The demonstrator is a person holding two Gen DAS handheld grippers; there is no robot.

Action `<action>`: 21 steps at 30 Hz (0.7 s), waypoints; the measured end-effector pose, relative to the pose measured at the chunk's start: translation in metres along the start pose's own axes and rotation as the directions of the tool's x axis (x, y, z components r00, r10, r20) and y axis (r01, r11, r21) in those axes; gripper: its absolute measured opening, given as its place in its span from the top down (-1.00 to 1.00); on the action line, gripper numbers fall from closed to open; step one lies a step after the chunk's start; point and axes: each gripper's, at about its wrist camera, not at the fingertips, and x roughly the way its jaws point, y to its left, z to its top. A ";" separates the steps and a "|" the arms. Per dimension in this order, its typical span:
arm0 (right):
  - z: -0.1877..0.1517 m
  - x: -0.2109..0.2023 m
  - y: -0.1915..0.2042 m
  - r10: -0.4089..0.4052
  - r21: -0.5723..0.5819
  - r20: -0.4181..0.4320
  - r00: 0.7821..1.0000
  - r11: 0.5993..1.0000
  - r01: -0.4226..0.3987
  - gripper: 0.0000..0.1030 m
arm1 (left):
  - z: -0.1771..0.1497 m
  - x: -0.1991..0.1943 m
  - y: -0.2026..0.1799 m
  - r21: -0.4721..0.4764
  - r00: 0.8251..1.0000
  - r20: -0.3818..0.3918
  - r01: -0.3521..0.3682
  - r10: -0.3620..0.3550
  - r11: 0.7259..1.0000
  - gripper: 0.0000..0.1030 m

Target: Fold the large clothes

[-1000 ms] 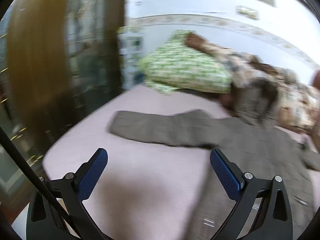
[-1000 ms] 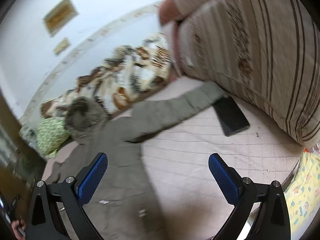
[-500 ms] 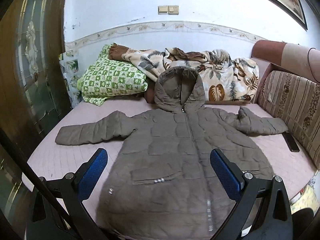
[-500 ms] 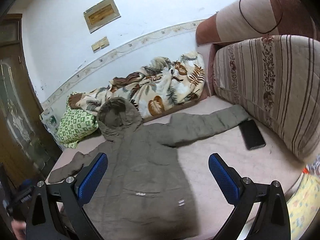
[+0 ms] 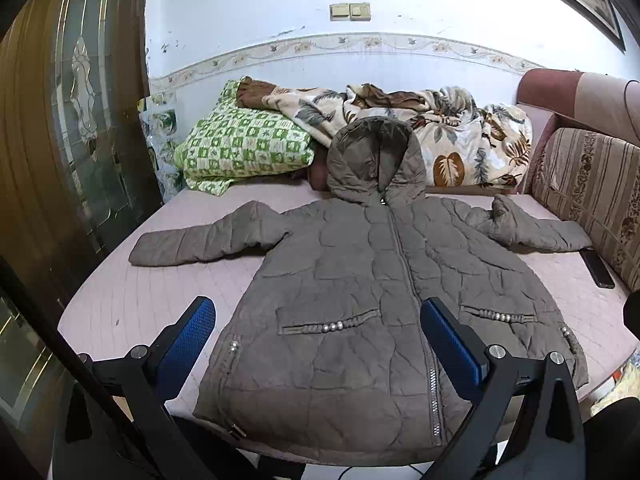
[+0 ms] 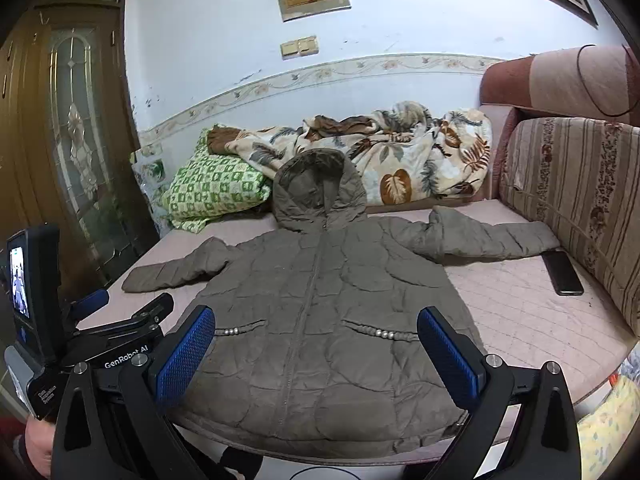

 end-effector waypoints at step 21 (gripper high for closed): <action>-0.013 0.029 -0.001 0.024 0.011 -0.090 0.996 1.000 -0.023 -0.99 | -0.005 0.028 0.018 -0.011 0.997 -0.076 -0.002 0.001 1.000 -0.98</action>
